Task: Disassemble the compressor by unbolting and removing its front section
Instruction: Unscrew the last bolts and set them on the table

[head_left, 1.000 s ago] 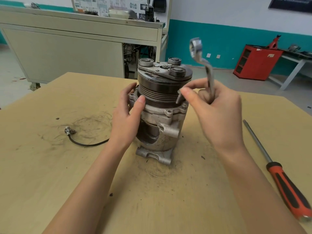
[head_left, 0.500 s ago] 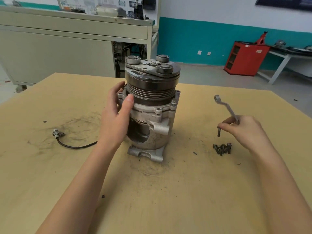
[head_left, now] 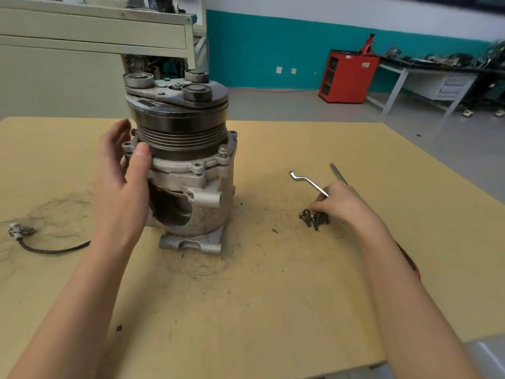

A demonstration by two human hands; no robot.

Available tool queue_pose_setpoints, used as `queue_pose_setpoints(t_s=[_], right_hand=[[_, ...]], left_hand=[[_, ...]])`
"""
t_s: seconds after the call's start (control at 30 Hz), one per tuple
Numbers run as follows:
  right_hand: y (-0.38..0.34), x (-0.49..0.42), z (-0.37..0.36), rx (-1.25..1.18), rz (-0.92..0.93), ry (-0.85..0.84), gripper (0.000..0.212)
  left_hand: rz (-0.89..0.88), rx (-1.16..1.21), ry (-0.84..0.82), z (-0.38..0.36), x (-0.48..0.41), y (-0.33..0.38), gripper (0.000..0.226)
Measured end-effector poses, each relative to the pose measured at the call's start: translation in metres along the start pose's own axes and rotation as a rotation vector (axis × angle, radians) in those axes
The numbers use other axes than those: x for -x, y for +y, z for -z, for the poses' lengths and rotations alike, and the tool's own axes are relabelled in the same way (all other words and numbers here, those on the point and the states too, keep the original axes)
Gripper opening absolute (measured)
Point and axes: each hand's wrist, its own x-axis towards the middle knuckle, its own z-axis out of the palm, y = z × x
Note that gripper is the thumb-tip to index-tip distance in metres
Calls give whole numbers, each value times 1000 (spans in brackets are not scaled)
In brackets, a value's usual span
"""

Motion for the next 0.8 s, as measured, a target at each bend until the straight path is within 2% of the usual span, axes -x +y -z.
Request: queue_pose_setpoints(t_s=[0.07, 0.13, 0.2, 0.27, 0.3, 0.43, 0.53, 0.67, 0.8], right_hand=[[-3, 2, 3, -27, 21, 55, 24], [-9, 4, 7, -200, 69, 210, 25], [-17, 12, 14, -655, 116, 374, 31], [-26, 25, 22, -1052, 188, 436, 36], [-29, 30, 25, -1111, 224, 421, 39], [-41, 42, 18, -1064, 342, 274, 44], [-51, 52, 4, -1179, 418, 173, 47], [-64, 65, -6, -1365, 590, 21, 32], [-70, 72, -7, -1413, 705, 7, 23]], left_hand=[[-76, -46, 23, 1, 3, 4, 66], [-147, -117, -9, -1, 7, 10, 76], [-192, -191, -75, -6, 10, 16, 96], [-205, -244, -103, -10, 12, 18, 111], [-201, -254, -95, -11, 12, 18, 114], [-179, -254, -49, -13, 14, 20, 116], [-152, -237, -44, -16, 16, 20, 123], [-106, -222, -25, -18, 16, 21, 125], [-100, -205, -40, -17, 16, 22, 124]])
